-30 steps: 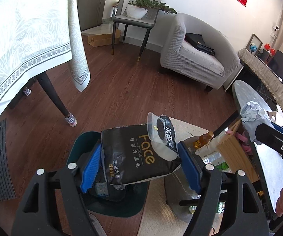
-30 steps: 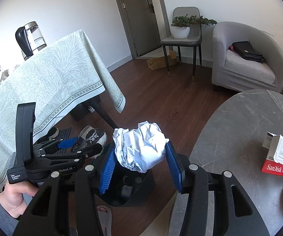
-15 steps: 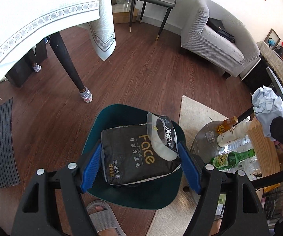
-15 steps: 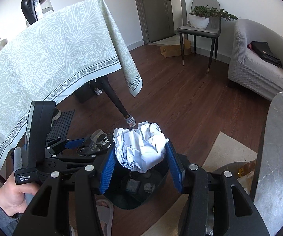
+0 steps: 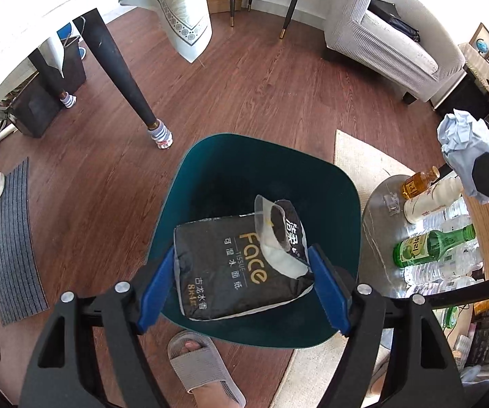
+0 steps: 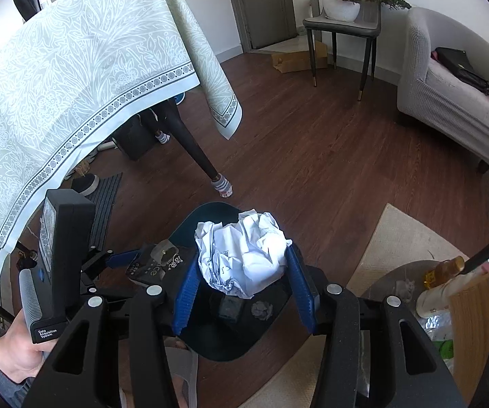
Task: Collect trash
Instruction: 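Open the left gripper to drop the bag while the right gripper drops the paper ball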
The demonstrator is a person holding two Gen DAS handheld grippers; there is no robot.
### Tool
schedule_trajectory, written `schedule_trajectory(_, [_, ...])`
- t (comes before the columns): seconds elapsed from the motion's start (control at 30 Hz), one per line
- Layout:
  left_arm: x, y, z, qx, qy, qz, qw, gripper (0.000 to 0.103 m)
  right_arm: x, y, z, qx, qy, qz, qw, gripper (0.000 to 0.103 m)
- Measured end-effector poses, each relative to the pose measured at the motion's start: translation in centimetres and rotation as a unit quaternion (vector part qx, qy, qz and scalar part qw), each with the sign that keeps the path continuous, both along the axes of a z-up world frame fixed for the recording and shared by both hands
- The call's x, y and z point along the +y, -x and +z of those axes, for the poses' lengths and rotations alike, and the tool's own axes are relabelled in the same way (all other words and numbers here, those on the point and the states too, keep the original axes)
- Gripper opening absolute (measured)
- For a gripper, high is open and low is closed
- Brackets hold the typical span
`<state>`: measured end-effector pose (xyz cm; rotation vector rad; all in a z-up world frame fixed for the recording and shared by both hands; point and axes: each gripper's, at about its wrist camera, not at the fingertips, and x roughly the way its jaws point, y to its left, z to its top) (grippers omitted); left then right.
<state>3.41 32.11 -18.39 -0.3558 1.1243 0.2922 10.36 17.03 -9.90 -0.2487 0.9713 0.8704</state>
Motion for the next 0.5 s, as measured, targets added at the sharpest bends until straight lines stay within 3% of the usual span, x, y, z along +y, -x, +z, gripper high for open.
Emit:
schedule_trajectory(0.1, [0.5,0.4,-0.2,0.002,0.005,0.004,1.0,0.081,0.5,-0.1,-1.4,0.012,0.012,0.0,1.0,0.051])
schedule_trajectory(0.27, [0.5,0.9,1.2,-0.016,-0.005,0.003,0.9999,0.092,1.6,-0.1,-3.6,0.03,0.028,0.001,0.999,0.051])
schedule_trajectory(0.37, [0.6,1.4,2.2,-0.03,-0.014,0.005,0.9994,0.091,2.2,0.0,-4.5,0.036,0.035,0.001,0.999,0.051])
schedule_trajectory(0.5, [0.8,1.9,4.0,-0.055,-0.011,0.008,0.9984,0.081,2.9,0.2,-5.8,0.045,0.048,0.004,0.998,0.051])
